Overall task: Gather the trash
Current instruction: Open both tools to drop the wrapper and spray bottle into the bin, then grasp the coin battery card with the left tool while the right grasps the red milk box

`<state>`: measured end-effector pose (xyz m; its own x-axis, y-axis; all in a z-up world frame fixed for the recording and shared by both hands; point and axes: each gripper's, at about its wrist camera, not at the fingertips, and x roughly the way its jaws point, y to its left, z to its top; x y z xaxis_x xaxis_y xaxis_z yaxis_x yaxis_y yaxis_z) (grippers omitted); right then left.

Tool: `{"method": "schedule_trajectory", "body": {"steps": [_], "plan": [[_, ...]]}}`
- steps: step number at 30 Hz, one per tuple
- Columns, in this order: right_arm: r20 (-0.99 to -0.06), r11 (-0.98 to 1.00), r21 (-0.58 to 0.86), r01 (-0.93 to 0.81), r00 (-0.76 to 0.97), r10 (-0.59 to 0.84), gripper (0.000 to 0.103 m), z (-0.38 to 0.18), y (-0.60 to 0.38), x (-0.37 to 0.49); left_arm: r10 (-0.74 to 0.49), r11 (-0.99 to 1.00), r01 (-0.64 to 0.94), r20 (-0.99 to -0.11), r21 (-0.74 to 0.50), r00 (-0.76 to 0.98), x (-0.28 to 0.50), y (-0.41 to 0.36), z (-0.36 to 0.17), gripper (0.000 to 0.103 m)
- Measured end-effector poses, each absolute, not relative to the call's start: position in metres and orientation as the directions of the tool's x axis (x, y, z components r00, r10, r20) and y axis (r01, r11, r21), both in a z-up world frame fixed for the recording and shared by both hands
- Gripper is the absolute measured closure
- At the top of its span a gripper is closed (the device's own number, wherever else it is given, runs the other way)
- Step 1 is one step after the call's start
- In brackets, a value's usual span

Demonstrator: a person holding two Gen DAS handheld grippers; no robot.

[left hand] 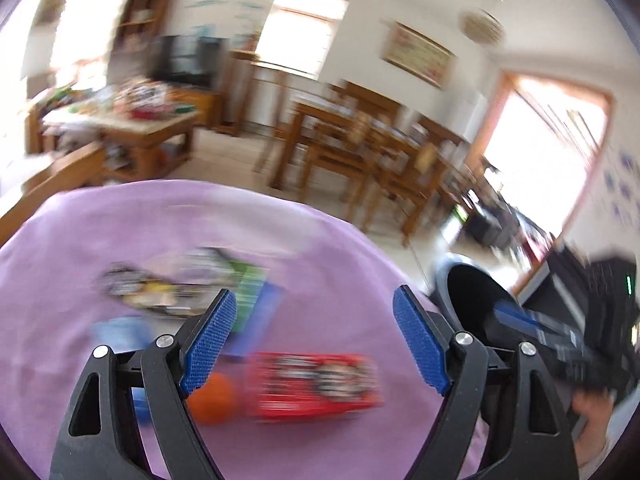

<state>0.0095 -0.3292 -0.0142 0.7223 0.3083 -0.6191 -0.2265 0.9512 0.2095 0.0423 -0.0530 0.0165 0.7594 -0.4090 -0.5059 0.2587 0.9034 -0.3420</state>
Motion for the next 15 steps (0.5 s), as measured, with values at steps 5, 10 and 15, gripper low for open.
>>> {"method": "schedule_trajectory", "body": {"steps": [5, 10, 15], "plan": [[-0.660, 0.922, 0.085, -0.377, 0.672, 0.336, 0.021, -0.021, -0.257, 0.024, -0.406, 0.841, 0.084, -0.521, -0.534, 0.751, 0.072, 0.040, 0.001, 0.023], [-0.693, 0.881, 0.017, -0.472, 0.630, 0.351, 0.021, -0.033, -0.210, 0.037, -0.504, 0.761, 0.042, -0.549, -0.648, 0.667, 0.110, 0.076, -0.026, 0.025], [-0.725, 0.858, -0.059, -0.510, 0.613, 0.314, 0.021, -0.047, -0.184, 0.051, -0.593, 0.705, 0.061, -0.540, -0.707, 0.597, 0.136, 0.071, -0.043, 0.032]]}}
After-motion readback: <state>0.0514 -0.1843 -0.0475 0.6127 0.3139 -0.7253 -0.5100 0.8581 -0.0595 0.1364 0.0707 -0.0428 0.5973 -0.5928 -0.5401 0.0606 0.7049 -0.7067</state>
